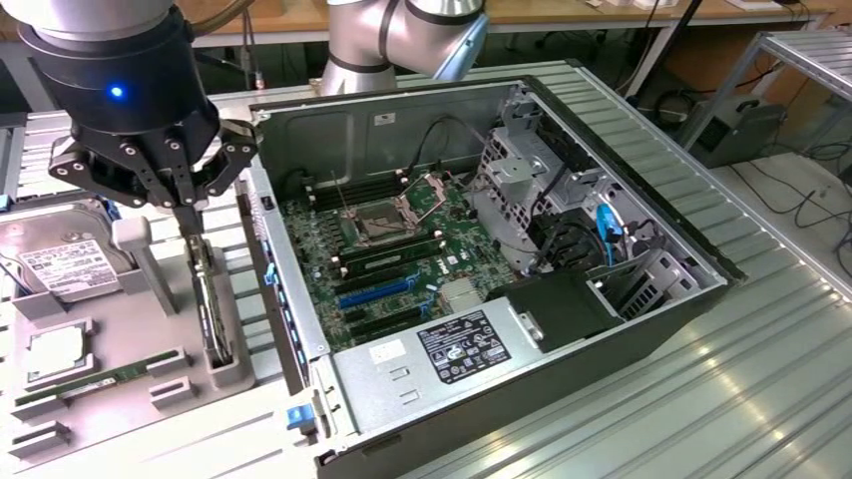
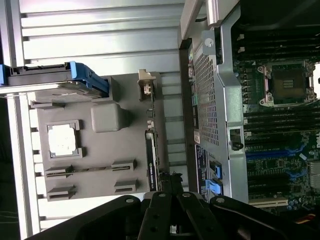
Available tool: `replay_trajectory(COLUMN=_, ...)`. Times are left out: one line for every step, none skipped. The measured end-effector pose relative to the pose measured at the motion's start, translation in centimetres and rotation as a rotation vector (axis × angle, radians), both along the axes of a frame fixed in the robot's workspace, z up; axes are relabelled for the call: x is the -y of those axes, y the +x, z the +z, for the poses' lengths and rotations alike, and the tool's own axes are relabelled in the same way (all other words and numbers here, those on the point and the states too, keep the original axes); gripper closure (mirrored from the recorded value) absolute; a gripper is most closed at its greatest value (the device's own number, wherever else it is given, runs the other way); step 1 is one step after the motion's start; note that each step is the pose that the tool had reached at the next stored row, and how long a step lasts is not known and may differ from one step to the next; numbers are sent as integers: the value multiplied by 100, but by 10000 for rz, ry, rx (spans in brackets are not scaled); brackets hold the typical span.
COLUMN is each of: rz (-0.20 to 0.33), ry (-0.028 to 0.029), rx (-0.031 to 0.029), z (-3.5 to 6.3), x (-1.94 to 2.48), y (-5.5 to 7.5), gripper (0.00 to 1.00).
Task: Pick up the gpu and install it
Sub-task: 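Pick up the gpu and move the gpu toward the slot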
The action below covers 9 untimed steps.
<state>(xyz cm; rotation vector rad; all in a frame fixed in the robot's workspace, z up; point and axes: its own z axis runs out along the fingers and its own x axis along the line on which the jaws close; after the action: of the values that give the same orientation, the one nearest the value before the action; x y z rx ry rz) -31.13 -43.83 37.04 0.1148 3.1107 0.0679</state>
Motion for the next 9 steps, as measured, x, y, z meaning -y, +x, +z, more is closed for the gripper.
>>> replay_trajectory(rz=2, ry=0, rx=0, z=0, x=0, y=0, gripper=89)
replay_trajectory(rz=3, ry=0, rx=0, z=0, x=0, y=0, gripper=89)
replay_trajectory(rz=6, ry=0, rx=0, z=0, x=0, y=0, gripper=89)
replay_trajectory(rz=6, ry=0, rx=0, z=0, x=0, y=0, gripper=83)
replay_trajectory(rz=8, ry=0, rx=0, z=0, x=0, y=0, gripper=76)
replay_trajectory(rz=9, ry=0, rx=0, z=0, x=0, y=0, gripper=76)
replay_trajectory(rz=11, ry=-1, rx=-1, z=0, x=0, y=0, gripper=76)
replay_trajectory(rz=11, ry=-2, rx=0, z=0, x=-1, y=0, gripper=71)
replay_trajectory(rz=10, ry=-2, rx=25, z=-17, x=-2, y=-3, gripper=58)
